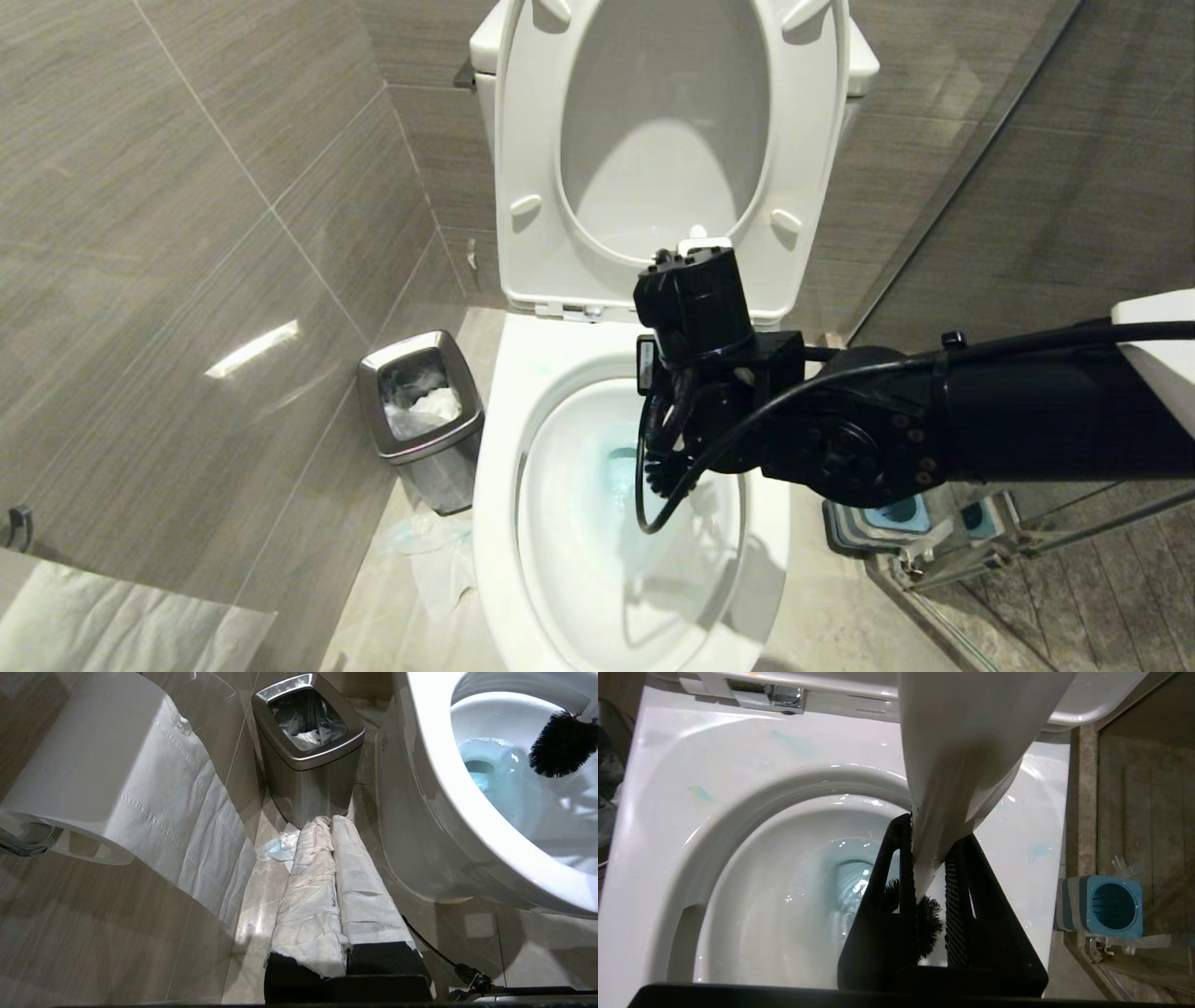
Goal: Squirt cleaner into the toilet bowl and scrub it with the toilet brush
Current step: Scrub the toilet bowl
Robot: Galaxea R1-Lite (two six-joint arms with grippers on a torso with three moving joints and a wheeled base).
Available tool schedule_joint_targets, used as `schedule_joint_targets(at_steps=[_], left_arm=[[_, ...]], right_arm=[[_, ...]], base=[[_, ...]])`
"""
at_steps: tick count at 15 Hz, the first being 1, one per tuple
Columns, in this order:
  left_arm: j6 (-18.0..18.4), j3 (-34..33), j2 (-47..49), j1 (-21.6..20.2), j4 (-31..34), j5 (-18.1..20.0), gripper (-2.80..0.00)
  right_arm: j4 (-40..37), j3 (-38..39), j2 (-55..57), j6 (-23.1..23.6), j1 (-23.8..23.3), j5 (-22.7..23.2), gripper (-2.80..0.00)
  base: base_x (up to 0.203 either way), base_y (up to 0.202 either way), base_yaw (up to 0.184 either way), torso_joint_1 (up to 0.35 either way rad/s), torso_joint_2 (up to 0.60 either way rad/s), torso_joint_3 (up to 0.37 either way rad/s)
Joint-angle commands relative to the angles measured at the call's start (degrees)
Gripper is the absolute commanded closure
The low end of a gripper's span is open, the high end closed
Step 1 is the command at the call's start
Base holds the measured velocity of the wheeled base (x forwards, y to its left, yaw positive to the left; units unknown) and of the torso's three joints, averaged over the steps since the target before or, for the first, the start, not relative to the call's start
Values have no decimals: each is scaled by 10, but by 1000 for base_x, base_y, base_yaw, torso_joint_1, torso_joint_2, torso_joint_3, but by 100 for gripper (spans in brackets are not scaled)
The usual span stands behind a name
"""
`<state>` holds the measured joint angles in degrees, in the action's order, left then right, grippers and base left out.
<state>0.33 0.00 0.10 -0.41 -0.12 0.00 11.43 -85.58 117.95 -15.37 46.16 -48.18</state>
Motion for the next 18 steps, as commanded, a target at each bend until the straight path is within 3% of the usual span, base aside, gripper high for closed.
schedule_joint_targets(at_steps=[1, 7, 12, 18], left_arm=[[0, 0, 0, 0, -1, 0, 0], [0, 0, 0, 0, 0, 0, 0], [0, 0, 0, 0, -1, 0, 0], [0, 1, 0, 0, -1, 0, 0]], right_arm=[[1, -11, 18, 2, -17, -2, 0], [0, -93, 69, 8, -44, 8, 0], [-4, -173, 121, 27, -36, 8, 0], [-58, -274, 167, 28, -13, 9, 0]], base=[[0, 0, 0, 0, 0, 0], [0, 0, 0, 0, 0, 0], [0, 0, 0, 0, 0, 0], [0, 0, 0, 0, 0, 0]])
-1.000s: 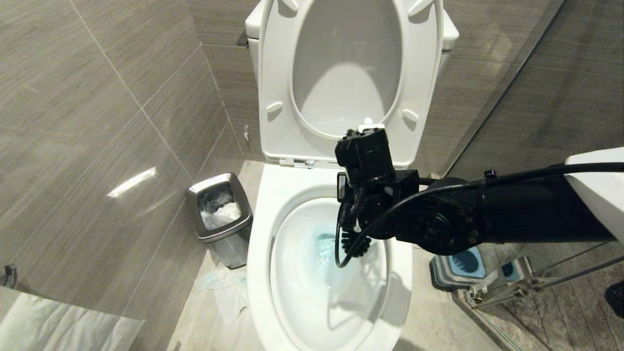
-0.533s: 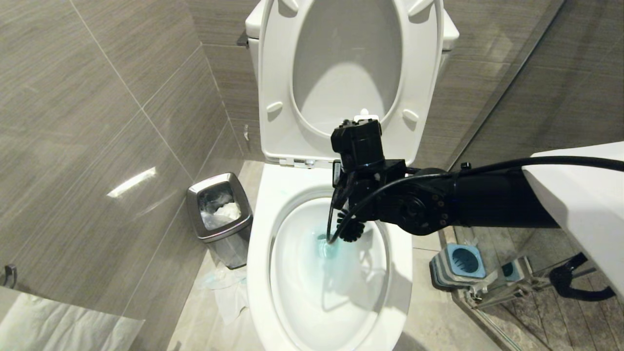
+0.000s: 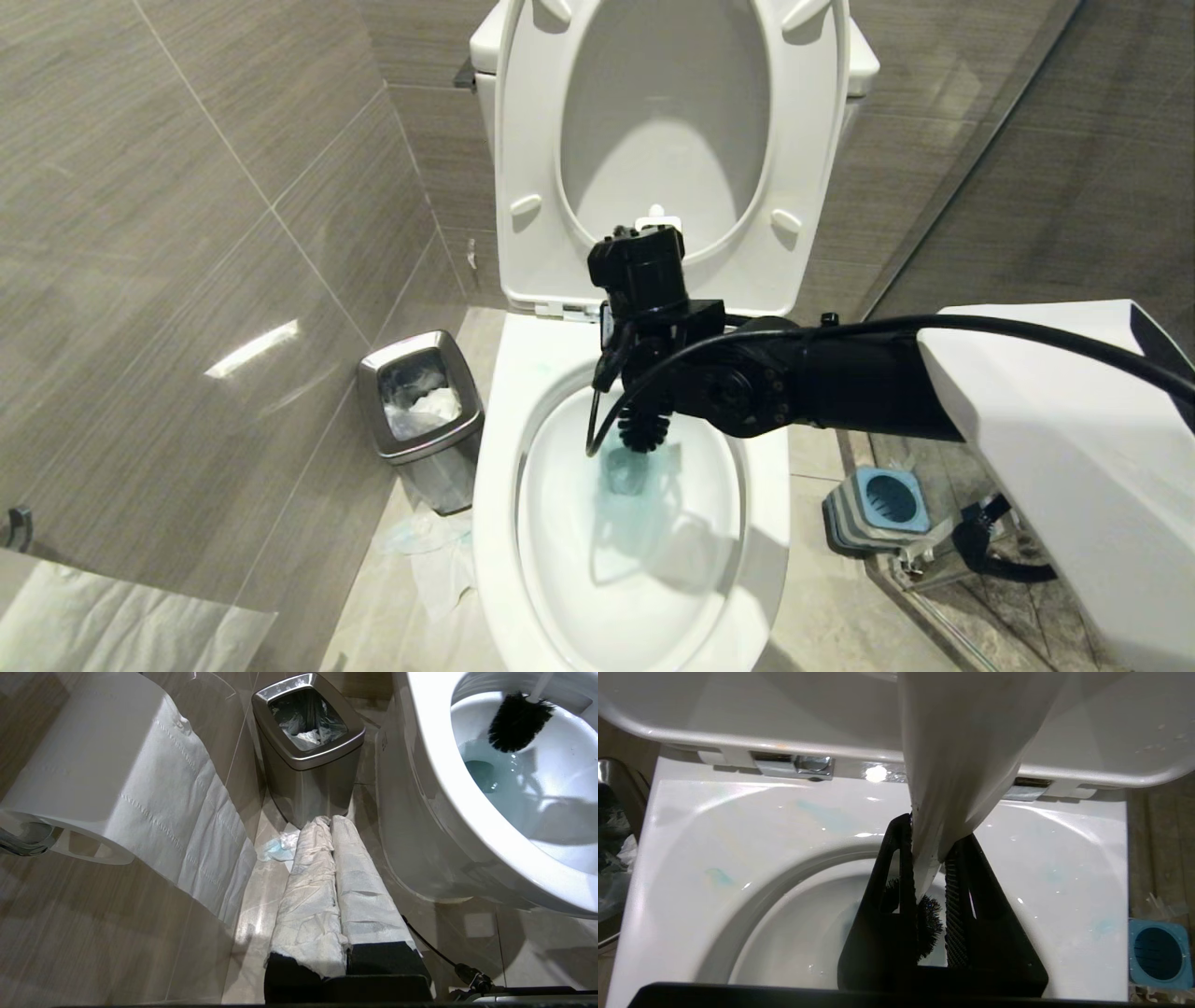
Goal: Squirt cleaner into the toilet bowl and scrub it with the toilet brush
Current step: Scrub the toilet bowl
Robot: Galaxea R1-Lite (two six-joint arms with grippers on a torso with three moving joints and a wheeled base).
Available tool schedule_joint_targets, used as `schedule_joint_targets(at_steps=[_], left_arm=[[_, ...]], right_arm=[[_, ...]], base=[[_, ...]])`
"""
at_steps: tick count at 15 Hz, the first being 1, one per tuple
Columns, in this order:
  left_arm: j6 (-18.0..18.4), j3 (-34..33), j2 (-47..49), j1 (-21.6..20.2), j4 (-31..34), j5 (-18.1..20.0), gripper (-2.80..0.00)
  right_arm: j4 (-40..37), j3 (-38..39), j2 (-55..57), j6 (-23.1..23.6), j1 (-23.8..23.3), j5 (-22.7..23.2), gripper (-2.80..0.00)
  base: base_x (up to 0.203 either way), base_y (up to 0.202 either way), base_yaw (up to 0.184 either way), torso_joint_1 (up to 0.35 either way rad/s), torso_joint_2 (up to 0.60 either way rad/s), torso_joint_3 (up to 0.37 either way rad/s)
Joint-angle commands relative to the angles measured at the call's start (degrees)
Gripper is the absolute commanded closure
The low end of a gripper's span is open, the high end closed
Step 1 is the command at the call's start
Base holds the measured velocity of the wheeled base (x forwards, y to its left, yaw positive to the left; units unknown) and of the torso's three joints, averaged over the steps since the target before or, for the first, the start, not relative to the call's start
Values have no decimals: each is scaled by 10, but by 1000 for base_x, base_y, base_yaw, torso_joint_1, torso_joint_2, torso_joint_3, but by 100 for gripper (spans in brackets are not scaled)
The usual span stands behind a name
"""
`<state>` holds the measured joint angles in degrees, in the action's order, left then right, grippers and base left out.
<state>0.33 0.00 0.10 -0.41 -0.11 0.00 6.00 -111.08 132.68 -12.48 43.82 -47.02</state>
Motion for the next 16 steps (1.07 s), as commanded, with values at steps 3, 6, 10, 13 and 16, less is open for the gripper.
schedule_joint_targets(at_steps=[3, 6, 10, 13, 16], left_arm=[[0, 0, 0, 0, 0, 0, 0], [0, 0, 0, 0, -1, 0, 0], [0, 0, 0, 0, 0, 0, 0], [0, 0, 0, 0, 0, 0, 0], [0, 0, 0, 0, 0, 0, 0]], right_arm=[[-4, -20, 32, -1, 27, -3, 0], [-2, -20, 37, -1, 47, 0, 0], [1, -20, 40, -4, 63, 1, 0], [1, -21, 40, -11, 74, 1, 0], [-1, -20, 39, -21, 91, 1, 0]], base=[[0, 0, 0, 0, 0, 0], [0, 0, 0, 0, 0, 0], [0, 0, 0, 0, 0, 0], [0, 0, 0, 0, 0, 0], [0, 0, 0, 0, 0, 0]])
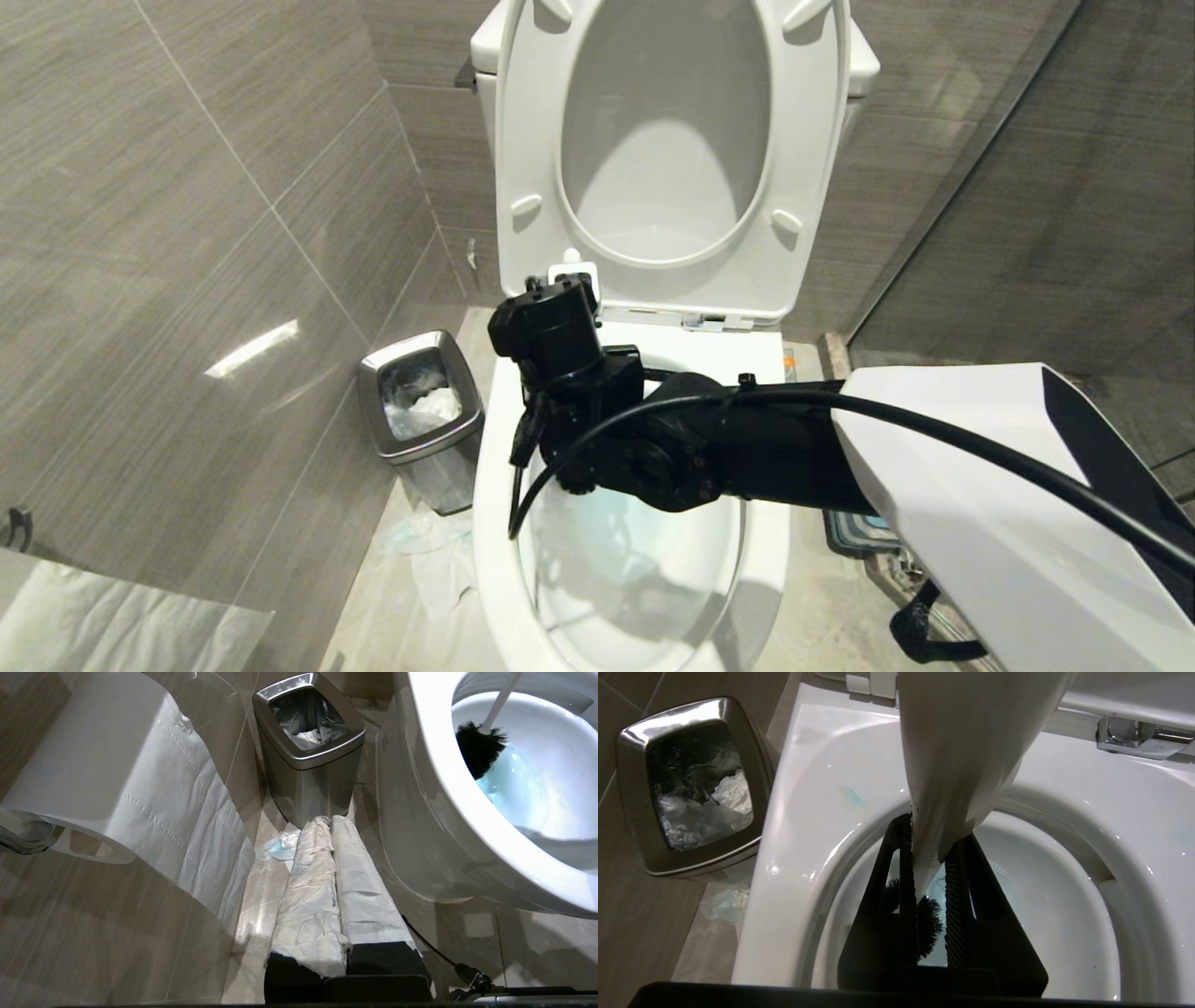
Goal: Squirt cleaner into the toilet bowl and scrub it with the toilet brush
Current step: Scrub the toilet bowl
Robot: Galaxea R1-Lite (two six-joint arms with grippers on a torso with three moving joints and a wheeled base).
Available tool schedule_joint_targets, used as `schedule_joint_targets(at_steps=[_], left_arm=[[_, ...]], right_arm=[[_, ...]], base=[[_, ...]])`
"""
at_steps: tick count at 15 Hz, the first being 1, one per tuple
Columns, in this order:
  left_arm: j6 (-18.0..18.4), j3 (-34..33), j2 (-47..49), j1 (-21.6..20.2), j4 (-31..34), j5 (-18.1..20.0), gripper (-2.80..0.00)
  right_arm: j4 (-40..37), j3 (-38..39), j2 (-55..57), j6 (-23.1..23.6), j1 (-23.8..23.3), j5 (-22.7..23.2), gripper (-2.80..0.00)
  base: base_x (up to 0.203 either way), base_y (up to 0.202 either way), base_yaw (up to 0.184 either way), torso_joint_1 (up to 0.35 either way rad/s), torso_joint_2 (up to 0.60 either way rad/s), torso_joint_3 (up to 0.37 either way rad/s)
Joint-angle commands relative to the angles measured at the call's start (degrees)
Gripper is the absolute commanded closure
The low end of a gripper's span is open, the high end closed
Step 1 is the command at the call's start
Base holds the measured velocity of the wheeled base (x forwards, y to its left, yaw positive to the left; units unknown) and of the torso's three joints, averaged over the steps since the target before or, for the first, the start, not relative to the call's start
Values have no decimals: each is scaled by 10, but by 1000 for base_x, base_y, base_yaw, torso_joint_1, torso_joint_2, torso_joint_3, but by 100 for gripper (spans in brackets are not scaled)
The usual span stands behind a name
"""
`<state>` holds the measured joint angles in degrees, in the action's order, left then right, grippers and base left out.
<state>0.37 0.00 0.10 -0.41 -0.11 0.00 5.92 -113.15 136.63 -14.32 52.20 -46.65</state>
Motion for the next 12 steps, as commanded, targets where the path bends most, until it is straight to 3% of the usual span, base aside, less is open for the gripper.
schedule_joint_targets(at_steps=[1, 7, 12], left_arm=[[0, 0, 0, 0, 0, 0, 0], [0, 0, 0, 0, -1, 0, 0], [0, 0, 0, 0, 0, 0, 0]], right_arm=[[-2, 0, -1, -7, 12, -3, 0], [-4, 29, -21, -9, 39, -5, 0], [-3, 132, -74, -30, 61, -7, 0]], base=[[0, 0, 0, 0, 0, 0], [0, 0, 0, 0, 0, 0], [0, 0, 0, 0, 0, 0]])
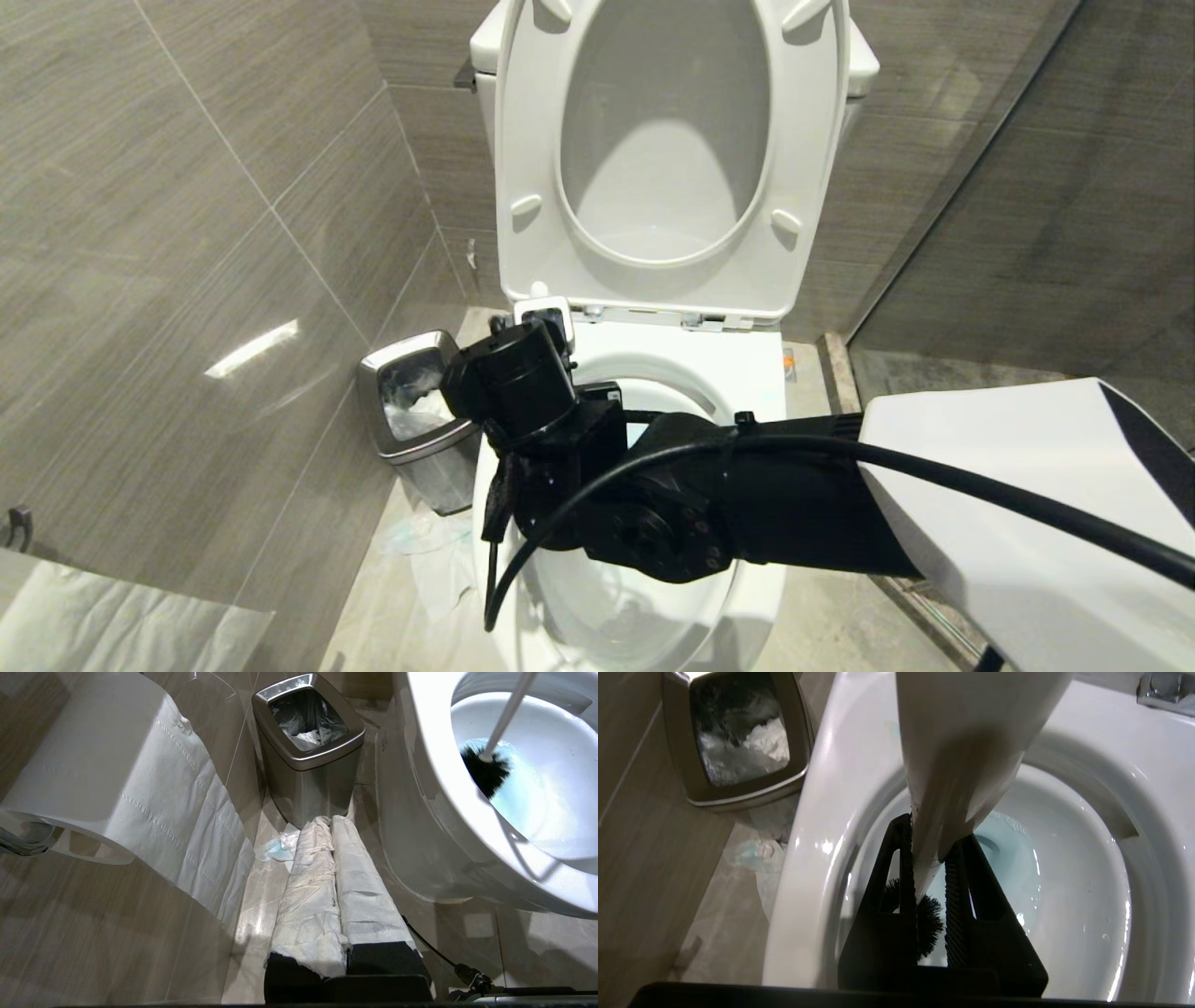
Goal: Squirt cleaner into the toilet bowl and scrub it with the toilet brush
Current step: Scrub the toilet bowl
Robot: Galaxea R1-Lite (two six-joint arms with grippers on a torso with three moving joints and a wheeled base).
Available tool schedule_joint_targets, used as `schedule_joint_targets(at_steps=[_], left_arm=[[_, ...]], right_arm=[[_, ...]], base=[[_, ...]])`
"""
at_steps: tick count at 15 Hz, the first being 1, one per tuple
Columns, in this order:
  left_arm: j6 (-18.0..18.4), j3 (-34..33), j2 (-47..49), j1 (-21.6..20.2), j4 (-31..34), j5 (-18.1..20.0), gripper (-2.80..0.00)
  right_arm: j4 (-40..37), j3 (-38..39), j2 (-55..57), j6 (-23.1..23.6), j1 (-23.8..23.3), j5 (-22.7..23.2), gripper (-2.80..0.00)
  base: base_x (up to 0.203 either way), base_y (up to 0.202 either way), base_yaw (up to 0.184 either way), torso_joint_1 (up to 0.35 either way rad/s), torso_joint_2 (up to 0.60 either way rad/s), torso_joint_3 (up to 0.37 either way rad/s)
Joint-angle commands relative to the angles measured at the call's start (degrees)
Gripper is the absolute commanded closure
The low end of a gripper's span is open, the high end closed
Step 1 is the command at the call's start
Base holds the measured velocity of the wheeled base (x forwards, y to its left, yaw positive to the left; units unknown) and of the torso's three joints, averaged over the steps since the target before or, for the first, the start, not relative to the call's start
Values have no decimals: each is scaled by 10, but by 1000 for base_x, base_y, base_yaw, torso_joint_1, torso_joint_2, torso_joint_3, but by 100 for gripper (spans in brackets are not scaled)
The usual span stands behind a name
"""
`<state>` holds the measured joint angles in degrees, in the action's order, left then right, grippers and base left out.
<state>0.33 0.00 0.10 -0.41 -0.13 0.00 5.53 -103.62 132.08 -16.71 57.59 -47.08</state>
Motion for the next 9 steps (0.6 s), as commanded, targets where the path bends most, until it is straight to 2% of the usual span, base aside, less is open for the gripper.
schedule_joint_targets(at_steps=[1, 9], left_arm=[[0, 0, 0, 0, 0, 0, 0], [0, 0, 0, 0, 0, -1, 0]], right_arm=[[1, 62, -43, -14, 12, -3, 0], [3, 197, -134, -48, 33, -2, 0]], base=[[0, 0, 0, 0, 0, 0], [0, 0, 0, 0, 0, 0]])
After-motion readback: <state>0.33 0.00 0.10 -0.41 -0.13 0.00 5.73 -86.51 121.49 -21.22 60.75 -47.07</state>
